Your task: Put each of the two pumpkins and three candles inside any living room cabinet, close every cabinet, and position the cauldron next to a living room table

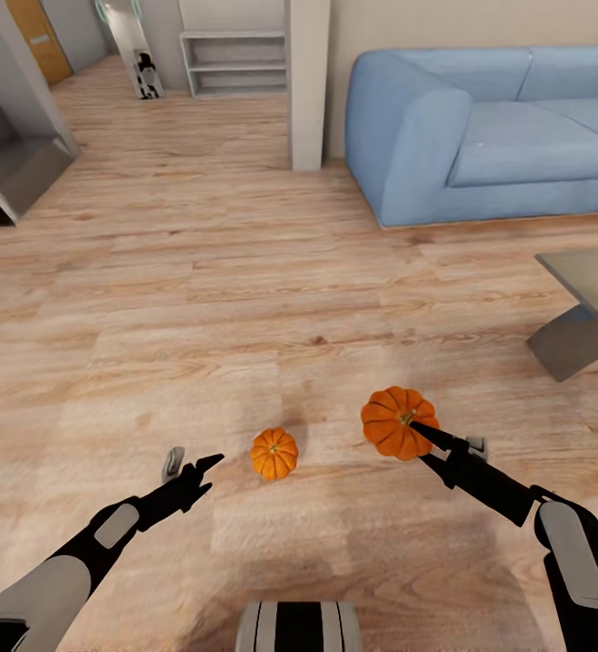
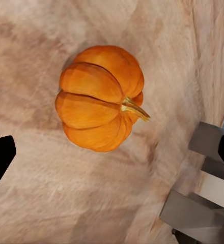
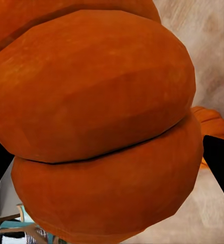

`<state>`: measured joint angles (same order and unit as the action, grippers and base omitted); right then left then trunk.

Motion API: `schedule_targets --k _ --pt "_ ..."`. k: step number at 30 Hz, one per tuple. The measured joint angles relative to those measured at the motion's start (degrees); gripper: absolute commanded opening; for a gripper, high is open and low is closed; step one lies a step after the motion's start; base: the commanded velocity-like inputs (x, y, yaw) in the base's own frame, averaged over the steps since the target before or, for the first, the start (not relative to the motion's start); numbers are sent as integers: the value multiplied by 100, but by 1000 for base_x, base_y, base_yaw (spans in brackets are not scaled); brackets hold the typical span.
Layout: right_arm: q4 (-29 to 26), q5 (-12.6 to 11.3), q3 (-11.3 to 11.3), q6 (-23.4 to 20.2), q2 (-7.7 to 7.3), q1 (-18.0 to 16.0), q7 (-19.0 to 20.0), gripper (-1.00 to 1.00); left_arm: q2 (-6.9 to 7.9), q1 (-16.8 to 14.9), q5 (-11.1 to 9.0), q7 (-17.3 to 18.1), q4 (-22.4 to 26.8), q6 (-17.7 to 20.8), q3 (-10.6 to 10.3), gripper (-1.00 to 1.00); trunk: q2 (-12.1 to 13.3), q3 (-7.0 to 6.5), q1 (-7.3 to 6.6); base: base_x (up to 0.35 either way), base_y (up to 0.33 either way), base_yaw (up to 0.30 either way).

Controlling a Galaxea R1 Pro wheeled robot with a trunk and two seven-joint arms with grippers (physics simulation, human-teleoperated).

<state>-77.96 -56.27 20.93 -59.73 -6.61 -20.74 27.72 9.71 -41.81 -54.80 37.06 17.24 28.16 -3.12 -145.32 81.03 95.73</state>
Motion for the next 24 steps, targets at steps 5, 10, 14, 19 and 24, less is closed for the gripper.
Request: schedule_targets --k 5,10,14,19,24 --pt "0 2 -7 0 0 1 5 -100 0 0 2 62 5 -1 0 100 -7 111 13 0 0 0" --pt "0 1 -68 0 0 1 7 -100 3 1 2 150 8 -1 0 100 -13 222 26 0 0 0" --pt "0 1 -112 -1 2 1 7 -100 1 0 8 266 8 -3 0 100 -19 310 36 0 0 0" --pt "0 1 -157 0 5 1 8 -100 0 0 4 328 8 3 0 100 -26 421 49 0 0 0" --pt "0 2 -166 0 8 2 8 -100 1 1 5 444 9 -2 0 100 -32 532 62 0 0 0"
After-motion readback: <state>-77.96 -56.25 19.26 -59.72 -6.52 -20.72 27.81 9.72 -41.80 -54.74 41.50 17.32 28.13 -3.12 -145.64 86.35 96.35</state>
